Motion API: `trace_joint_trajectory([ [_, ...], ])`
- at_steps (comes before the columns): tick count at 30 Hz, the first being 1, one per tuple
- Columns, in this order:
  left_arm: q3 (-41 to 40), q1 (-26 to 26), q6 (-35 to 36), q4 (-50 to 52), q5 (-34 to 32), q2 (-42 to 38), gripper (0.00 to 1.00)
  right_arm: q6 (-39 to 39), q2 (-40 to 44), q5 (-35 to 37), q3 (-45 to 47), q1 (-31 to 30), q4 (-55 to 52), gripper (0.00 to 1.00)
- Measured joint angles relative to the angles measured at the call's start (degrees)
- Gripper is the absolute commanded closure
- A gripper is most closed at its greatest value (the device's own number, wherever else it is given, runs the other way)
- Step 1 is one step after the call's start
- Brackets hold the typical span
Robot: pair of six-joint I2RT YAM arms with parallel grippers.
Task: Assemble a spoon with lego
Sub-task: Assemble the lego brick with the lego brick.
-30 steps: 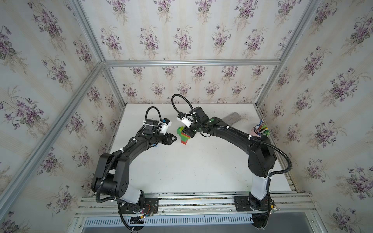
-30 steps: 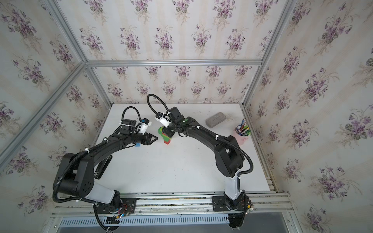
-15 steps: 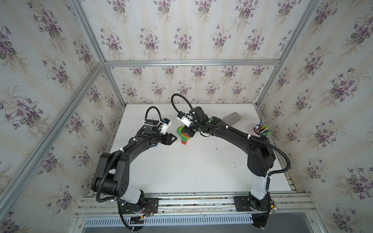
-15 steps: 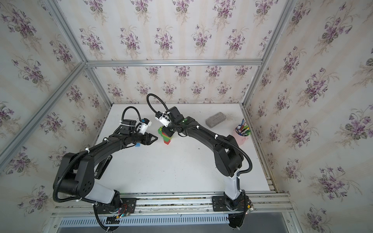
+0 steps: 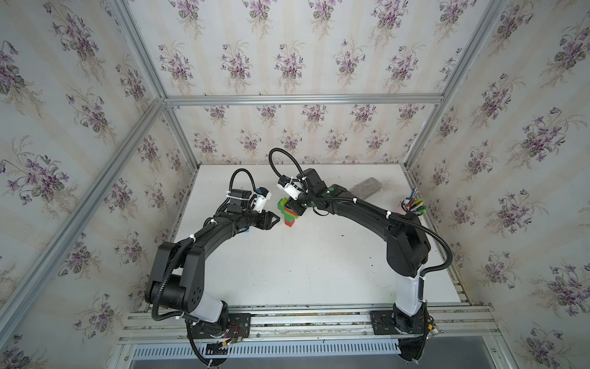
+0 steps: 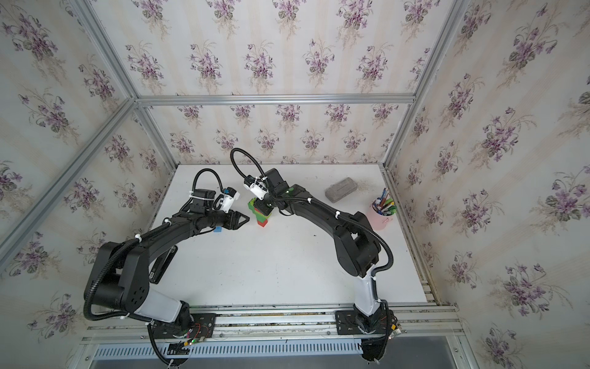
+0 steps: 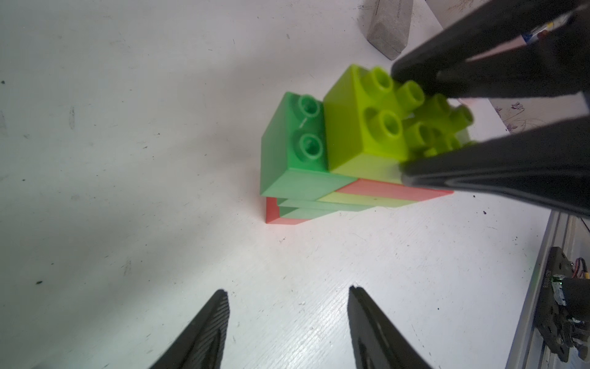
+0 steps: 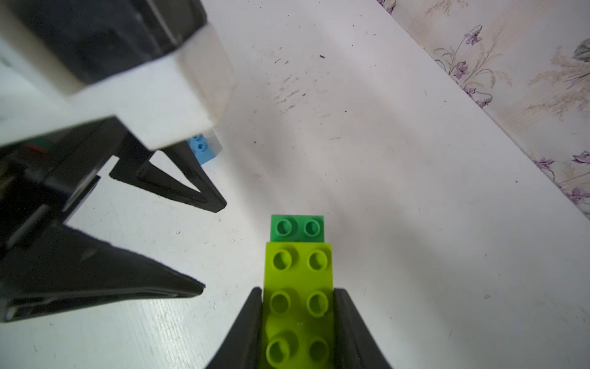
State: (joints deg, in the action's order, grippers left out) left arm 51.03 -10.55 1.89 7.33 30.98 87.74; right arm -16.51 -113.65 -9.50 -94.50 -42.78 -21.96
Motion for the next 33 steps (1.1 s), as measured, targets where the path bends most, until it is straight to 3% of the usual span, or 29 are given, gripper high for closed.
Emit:
trace_joint_trajectory([
  [6, 0.15, 0.0, 0.09, 0.63, -0.63, -0.15, 0.37, 0.0, -1.2, -0.07, -1.49, 0.0, -0.85, 0.8],
  [13, 0.57, 0.0, 0.59, 1.33, -1.14, -0.24, 0.37, 0.13, -2.78, -0.61, -5.95, 0.0, -4.85, 0.59],
  [23, 0.66, 0.0, 1.05, 1.95, -1.6, -0.83, 0.37, 2.62, -4.76, -2.49, -11.15, 0.0, -13.03, 0.56],
  [33, 1.38, 0.0, 1.6, 4.09, -2.38, -1.79, 0.35, 0.44, -6.62, -1.33, -14.53, 0.0, -17.53, 0.42],
])
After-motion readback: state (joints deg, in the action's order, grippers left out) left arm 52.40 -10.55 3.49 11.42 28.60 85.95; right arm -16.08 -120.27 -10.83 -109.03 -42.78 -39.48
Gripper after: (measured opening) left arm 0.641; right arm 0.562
